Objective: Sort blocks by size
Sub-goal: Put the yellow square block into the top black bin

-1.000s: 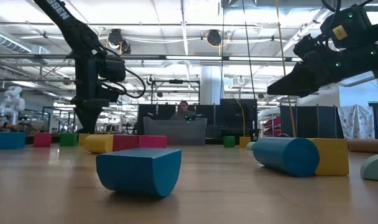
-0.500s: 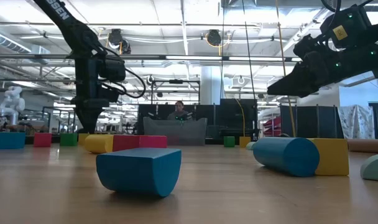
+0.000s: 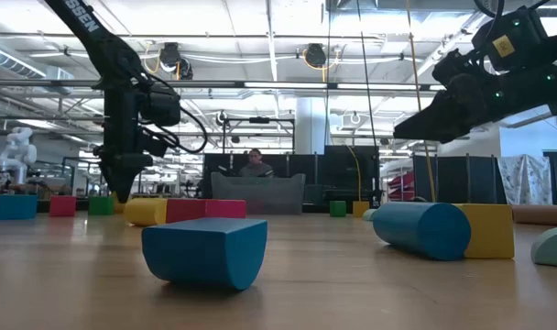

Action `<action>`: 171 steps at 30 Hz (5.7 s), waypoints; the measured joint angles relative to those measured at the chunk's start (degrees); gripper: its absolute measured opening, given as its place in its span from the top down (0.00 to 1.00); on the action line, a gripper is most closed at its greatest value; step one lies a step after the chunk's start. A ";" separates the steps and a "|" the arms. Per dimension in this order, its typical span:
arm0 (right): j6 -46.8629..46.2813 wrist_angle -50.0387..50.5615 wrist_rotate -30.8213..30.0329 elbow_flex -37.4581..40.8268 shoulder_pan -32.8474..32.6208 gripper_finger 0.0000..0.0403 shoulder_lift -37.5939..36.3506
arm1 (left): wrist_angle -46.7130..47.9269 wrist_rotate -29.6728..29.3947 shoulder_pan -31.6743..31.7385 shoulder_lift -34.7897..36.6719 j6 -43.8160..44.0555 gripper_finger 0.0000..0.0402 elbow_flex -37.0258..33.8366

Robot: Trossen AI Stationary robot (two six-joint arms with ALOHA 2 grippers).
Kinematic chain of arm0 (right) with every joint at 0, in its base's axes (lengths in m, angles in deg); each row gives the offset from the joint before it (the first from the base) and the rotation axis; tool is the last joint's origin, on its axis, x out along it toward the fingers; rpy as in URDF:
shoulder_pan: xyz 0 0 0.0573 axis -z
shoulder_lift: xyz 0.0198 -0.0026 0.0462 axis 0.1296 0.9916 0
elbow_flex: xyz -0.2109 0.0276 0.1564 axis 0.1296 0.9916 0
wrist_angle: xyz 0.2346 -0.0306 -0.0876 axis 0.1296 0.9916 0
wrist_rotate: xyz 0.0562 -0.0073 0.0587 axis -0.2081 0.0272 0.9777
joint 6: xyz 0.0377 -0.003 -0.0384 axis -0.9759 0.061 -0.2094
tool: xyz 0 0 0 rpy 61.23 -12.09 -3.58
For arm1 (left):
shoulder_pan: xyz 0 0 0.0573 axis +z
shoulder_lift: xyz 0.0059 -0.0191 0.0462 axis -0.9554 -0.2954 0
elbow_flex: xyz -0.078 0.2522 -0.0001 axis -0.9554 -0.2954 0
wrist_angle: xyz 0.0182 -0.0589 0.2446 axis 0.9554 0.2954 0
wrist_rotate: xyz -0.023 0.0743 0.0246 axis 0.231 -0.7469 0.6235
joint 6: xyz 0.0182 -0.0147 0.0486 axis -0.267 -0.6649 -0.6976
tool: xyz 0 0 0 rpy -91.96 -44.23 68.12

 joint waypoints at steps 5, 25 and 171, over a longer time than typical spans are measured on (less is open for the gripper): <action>0.00 0.00 0.00 0.00 -0.01 0.56 0.00 | 0.03 0.03 0.00 0.07 0.60 0.60 0.00; 0.20 0.02 -0.13 0.00 -0.01 0.56 0.00 | 2.18 1.52 -6.91 -0.34 3.48 0.72 4.15; 1.09 -3.33 -0.55 -0.02 0.08 0.56 -0.02 | 3.08 -1.45 -13.51 -33.20 -4.95 0.63 47.60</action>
